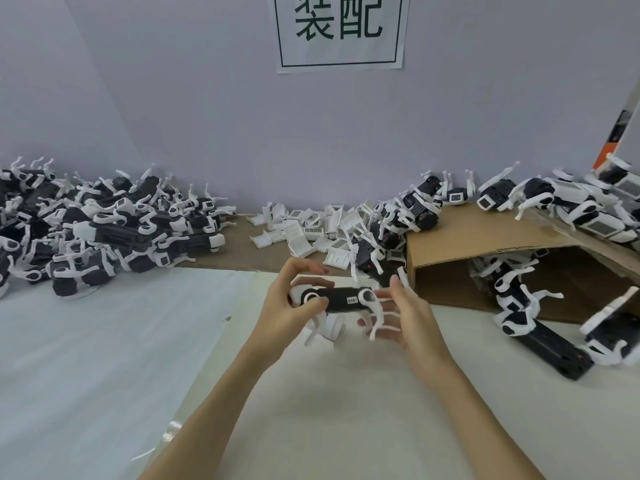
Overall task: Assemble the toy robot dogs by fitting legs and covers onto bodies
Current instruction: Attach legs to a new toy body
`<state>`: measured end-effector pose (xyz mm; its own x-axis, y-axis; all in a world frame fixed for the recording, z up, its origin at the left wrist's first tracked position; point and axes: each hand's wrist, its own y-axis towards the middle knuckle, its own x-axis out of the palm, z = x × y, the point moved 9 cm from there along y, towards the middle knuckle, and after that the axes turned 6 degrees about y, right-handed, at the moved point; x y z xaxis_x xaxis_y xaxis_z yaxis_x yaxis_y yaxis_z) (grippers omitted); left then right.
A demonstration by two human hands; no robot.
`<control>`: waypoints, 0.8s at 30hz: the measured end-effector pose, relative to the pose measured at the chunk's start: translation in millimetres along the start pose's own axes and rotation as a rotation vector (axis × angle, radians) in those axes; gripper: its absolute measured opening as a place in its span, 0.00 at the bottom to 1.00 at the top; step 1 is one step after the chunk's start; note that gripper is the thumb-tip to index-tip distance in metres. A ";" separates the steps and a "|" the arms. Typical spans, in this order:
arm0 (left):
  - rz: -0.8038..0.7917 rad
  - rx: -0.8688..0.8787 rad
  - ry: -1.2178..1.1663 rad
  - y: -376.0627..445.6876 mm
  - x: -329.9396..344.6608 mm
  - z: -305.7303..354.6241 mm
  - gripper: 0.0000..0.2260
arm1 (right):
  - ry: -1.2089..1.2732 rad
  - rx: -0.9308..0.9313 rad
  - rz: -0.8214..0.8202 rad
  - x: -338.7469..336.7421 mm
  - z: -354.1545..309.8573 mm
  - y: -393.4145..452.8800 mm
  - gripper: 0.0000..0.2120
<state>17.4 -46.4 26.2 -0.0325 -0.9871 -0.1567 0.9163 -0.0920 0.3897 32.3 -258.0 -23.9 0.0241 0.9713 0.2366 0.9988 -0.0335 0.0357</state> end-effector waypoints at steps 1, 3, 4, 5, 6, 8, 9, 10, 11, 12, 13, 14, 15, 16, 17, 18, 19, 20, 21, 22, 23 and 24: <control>-0.017 0.017 0.018 -1.6 3.9 0.8 0.17 | 0.000 0.075 -0.095 8.3 4.1 -1.9 0.22; -0.029 0.060 0.078 -3.2 7.5 3.6 0.21 | 0.014 0.154 -0.224 21.2 4.1 -8.4 0.23; -0.029 0.072 0.096 -3.0 7.3 3.7 0.22 | 0.034 0.144 -0.263 23.6 2.7 -9.1 0.22; -0.012 0.067 0.096 -2.1 4.9 2.3 0.22 | 0.059 0.128 -0.290 24.1 0.4 -9.3 0.21; 0.016 0.051 0.071 -1.2 1.9 -0.6 0.22 | 0.070 0.108 -0.321 24.2 -2.2 -10.7 0.22; 0.084 0.011 0.035 -0.7 -3.3 -5.5 0.20 | 0.043 0.076 -0.381 25.2 -3.4 -14.1 0.24; 0.117 0.000 0.051 -1.0 -5.2 -6.8 0.20 | 0.000 0.057 -0.394 26.3 -4.8 -16.3 0.24; 0.139 -0.005 0.075 -1.2 -6.2 -7.5 0.19 | -0.038 0.036 -0.407 27.9 -5.8 -17.8 0.24; 0.151 -0.007 0.093 -1.5 -6.1 -7.4 0.19 | -0.059 0.023 -0.412 29.2 -6.5 -19.1 0.23; 0.162 -0.011 0.094 -1.5 -5.5 -7.8 0.20 | -0.063 0.011 -0.413 29.9 -7.3 -19.9 0.22; 0.175 -0.019 0.082 -1.8 -5.1 -7.8 0.22 | -0.060 -0.003 -0.410 29.8 -9.4 -20.5 0.23; 0.186 -0.029 0.068 -1.9 -5.0 -7.3 0.24 | -0.061 -0.016 -0.407 29.4 -11.7 -21.2 0.24; 0.185 -0.047 0.052 -2.0 -4.6 -6.6 0.24 | -0.072 -0.033 -0.411 28.6 -14.5 -21.6 0.24; 0.169 -0.065 0.022 -2.1 -3.5 -6.4 0.24 | -0.089 -0.062 -0.422 28.3 -17.8 -22.6 0.24; 0.140 -0.073 -0.009 -1.7 -2.1 -5.9 0.22 | -0.103 -0.095 -0.445 28.8 -21.2 -24.3 0.24; 0.107 -0.057 -0.025 -1.2 -1.4 -4.0 0.20 | -0.118 -0.119 -0.482 29.6 -23.4 -26.2 0.25; 0.076 -0.021 -0.018 -1.1 -1.4 0.1 0.19 | -0.139 -0.127 -0.526 31.5 -24.6 -28.9 0.26; 0.046 0.026 0.003 -1.4 -1.6 4.7 0.19 | -0.164 -0.126 -0.562 34.2 -24.7 -31.4 0.27; 0.024 0.074 0.037 -2.2 -1.3 9.4 0.19 | -0.191 -0.124 -0.571 36.6 -24.1 -32.9 0.28; 0.016 0.123 0.089 -3.1 -0.6 14.3 0.20 | -0.226 -0.136 -0.544 37.6 -22.9 -32.7 0.28; 0.023 0.181 0.167 -4.7 0.8 19.8 0.22 | -0.278 -0.174 -0.480 37.3 -22.6 -30.6 0.27; 0.039 0.252 0.262 -7.2 3.5 26.3 0.23 | -0.347 -0.234 -0.390 36.3 -24.2 -28.7 0.25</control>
<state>0.2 -52.7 46.7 0.1338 -0.9265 -0.3516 0.7869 -0.1163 0.6060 3.5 -227.5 7.2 -0.2925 0.9414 -0.1680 0.9016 0.3300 0.2797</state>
